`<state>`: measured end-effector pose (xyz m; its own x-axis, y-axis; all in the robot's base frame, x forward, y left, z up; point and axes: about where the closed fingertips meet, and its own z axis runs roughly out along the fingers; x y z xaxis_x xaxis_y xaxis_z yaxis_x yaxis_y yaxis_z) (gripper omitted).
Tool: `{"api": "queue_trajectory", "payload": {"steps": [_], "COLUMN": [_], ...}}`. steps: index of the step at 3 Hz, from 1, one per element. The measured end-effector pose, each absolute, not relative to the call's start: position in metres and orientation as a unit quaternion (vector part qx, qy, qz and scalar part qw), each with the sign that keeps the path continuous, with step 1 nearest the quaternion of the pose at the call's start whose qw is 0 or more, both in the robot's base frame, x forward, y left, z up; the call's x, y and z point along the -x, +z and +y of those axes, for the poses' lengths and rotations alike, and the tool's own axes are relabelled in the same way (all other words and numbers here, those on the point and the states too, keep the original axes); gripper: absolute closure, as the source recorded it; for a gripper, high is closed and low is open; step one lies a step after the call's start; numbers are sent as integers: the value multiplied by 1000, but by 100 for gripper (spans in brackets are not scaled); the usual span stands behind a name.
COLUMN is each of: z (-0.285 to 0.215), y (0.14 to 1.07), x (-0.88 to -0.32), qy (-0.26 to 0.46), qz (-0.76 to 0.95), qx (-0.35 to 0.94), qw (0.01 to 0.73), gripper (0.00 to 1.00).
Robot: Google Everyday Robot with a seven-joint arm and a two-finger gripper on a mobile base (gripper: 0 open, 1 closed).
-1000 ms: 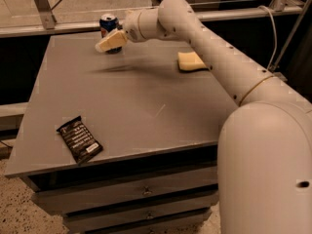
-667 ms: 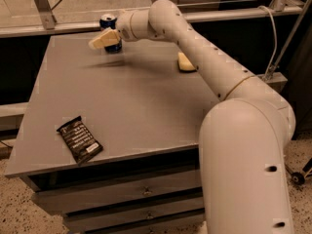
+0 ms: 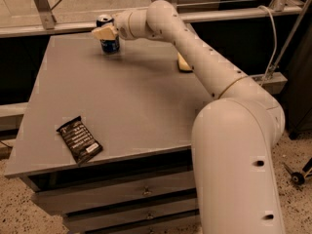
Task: Move pepsi can near sponge
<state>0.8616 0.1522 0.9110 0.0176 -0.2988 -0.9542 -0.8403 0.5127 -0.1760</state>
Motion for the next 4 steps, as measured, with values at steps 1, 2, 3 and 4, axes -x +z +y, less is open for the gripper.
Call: {"api": "queue_trajectory", "payload": {"steps": [1,2,3,4], "z": [129,100,34,-14], "y": [933,948,949,942], "x": [-859,-856,-848,-843], "qy": [232,225,217,209], "qz": [647,641,641,645], "qx": [432,435,418,403], "qw": [584,592,606,615], "gripper": [86,100,100,100]}}
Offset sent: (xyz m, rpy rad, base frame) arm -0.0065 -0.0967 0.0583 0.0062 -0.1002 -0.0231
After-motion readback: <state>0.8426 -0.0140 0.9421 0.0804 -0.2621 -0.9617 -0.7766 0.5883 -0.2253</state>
